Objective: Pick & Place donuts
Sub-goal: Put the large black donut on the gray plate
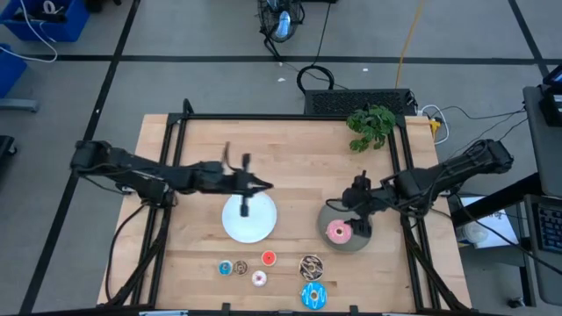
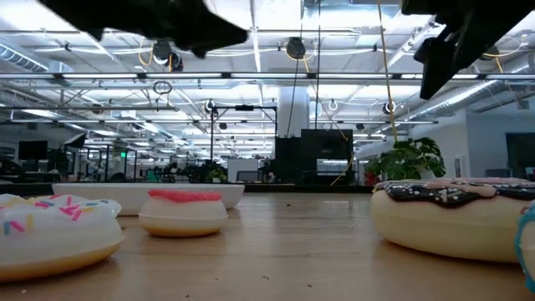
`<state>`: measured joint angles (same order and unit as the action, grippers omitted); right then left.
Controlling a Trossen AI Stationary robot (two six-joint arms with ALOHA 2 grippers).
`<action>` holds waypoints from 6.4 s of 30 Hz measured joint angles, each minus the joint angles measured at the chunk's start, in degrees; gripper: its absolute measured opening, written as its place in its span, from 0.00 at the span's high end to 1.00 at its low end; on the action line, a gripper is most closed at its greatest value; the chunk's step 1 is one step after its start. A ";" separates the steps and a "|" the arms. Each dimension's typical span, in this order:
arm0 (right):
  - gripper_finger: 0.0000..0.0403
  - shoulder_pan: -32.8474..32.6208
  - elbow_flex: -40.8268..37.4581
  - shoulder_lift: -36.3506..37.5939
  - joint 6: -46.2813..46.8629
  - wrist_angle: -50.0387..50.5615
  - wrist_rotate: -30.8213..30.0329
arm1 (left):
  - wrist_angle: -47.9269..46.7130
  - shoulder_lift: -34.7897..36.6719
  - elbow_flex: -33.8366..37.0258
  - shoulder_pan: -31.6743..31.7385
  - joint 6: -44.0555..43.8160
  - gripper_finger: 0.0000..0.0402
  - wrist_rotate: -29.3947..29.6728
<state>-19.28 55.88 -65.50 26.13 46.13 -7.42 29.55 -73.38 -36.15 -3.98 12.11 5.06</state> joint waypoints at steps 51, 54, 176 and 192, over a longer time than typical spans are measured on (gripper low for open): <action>0.22 -9.61 30.23 -35.48 -17.56 -2.44 -2.36 | 10.92 7.93 14.41 4.64 -1.86 0.92 5.51; 0.22 -10.20 29.81 -37.01 -17.98 -2.60 -3.43 | 10.92 7.93 14.40 4.64 -1.10 0.92 5.51; 0.96 10.41 16.01 -17.48 -1.10 24.14 3.22 | 11.29 7.93 14.37 4.71 3.22 0.92 5.58; 0.96 16.89 -5.14 -17.46 -6.27 3.66 6.07 | 12.80 7.93 14.37 4.71 4.73 0.92 5.57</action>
<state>-2.39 50.74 -82.96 19.86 49.79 -1.35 42.35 -65.45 -21.77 0.73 16.84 10.63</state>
